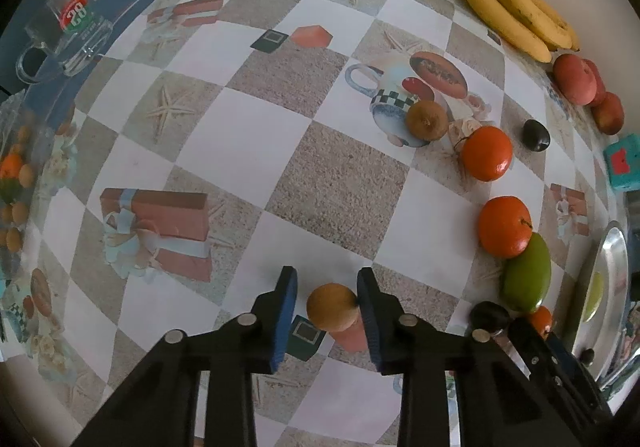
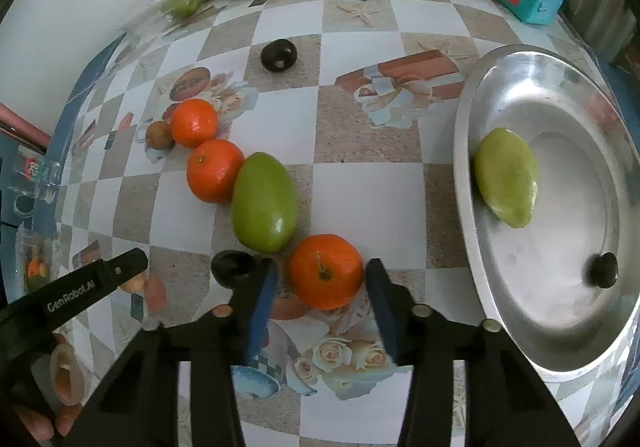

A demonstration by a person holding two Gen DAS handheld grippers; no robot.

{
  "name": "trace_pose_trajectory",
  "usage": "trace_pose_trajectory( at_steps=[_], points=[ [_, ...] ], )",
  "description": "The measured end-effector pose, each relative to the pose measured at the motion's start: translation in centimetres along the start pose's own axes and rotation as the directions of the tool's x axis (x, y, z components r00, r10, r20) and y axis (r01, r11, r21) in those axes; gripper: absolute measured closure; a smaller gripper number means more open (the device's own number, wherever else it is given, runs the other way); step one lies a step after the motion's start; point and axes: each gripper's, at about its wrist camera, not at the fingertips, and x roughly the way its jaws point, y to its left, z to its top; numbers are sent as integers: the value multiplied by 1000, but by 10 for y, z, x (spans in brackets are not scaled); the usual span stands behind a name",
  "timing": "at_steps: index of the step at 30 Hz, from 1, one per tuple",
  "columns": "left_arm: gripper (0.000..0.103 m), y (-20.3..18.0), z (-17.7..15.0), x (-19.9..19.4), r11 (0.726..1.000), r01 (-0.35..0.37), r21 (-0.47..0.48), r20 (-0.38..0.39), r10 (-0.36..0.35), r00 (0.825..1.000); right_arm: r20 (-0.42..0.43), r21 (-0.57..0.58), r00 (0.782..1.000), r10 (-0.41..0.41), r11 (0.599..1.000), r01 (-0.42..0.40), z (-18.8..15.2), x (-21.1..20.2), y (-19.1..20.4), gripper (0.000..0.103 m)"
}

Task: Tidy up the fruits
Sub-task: 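Grasp the orange with the right tool while the left tool grasps the small brown apricot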

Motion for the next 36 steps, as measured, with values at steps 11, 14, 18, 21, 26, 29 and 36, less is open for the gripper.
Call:
trace_pose_trajectory(
  at_steps=[11, 14, 18, 21, 26, 29, 36],
  points=[
    [79, 4, 1, -9, 1000, 19, -16, 11, -19, 1000, 0, 13, 1000, 3, 1000, -3, 0, -2, -2, 65],
    [79, 6, 2, -17, 999, 25, -21, 25, -25, 999, -1, 21, 1000, 10, 1000, -10, 0, -1, -3, 65],
    [80, 10, 3, -24, 999, 35, -27, 36, -34, 999, 6, 21, 1000, 18, 1000, -18, 0, -4, -3, 65],
    [80, 11, 3, -32, 999, 42, -34, 46, -40, 998, 9, 22, 1000, 20, 1000, -20, 0, -7, -4, 65],
    [80, 15, 6, -47, 997, 70, -44, 67, -67, 996, 33, 25, 999, 33, 999, -34, 1, -19, -5, 65],
    [80, 16, 6, -62, 995, 90, -45, 95, -85, 992, 66, 27, 997, 41, 999, -43, 2, -31, -4, 65],
    [80, 22, 5, -81, 992, 118, -43, 140, -111, 984, 141, 32, 988, 63, 997, -68, 5, -58, -2, 65]
  ],
)
